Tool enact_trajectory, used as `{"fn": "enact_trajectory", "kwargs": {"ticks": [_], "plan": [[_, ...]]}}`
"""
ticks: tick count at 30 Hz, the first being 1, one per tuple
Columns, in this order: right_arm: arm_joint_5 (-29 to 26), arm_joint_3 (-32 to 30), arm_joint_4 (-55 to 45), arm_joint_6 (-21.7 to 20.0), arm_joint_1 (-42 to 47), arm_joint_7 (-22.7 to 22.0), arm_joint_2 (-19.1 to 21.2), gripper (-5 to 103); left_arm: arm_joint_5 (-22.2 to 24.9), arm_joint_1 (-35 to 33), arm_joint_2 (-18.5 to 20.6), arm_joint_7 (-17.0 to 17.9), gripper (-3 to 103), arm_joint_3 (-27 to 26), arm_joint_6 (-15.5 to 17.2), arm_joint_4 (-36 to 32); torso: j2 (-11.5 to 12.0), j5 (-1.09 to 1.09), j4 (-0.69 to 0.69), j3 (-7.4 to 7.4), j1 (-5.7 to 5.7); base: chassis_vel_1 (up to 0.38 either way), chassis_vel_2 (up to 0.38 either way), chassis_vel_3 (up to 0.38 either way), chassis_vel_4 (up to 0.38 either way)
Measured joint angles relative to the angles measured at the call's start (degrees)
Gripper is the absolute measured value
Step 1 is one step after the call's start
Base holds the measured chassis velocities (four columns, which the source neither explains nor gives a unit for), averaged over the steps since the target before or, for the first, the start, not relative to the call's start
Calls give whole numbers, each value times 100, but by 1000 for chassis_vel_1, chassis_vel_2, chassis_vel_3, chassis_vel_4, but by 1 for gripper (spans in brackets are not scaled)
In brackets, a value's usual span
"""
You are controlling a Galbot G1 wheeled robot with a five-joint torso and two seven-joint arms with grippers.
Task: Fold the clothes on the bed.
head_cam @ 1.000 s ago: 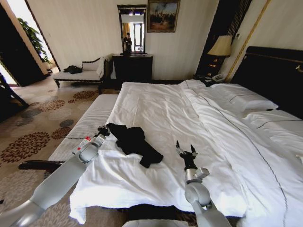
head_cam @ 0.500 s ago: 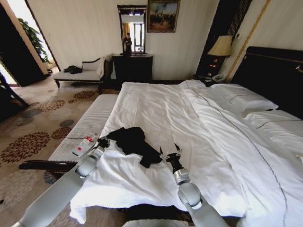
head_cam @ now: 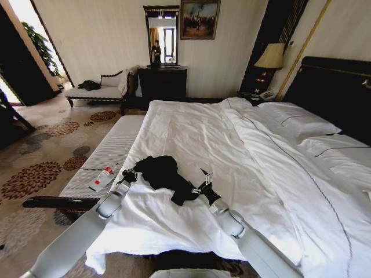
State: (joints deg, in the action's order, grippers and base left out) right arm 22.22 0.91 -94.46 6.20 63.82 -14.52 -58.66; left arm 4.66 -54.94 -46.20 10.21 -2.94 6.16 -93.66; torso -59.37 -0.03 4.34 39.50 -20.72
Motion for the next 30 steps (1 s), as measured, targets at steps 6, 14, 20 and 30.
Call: {"fn": "enact_trajectory", "kwargs": {"ticks": [6,14,20,30], "plan": [[-1004,432,-264,-782,191,-195,167,100,-36,68,-7,-8,0,44,-55,87,0,-1,0,0,1,0,0,0,0],[-2140,648,-494,-1467,56,-239,368,100,-70,49,-22,-9,0,44,-80,104,0,-1,-1,0,0,0,0,0,0],[-2276,750,-339,-1435,-153,-242,274,100,-82,3,1,-9,0,3,-89,75,0,0,-1,0,0,0,0,0,0],[-2446,881,-15,-1371,-430,-170,130,86,-74,-65,55,1,0,-48,-90,-15,0,-1,0,0,0,0,0,0,0]]}}
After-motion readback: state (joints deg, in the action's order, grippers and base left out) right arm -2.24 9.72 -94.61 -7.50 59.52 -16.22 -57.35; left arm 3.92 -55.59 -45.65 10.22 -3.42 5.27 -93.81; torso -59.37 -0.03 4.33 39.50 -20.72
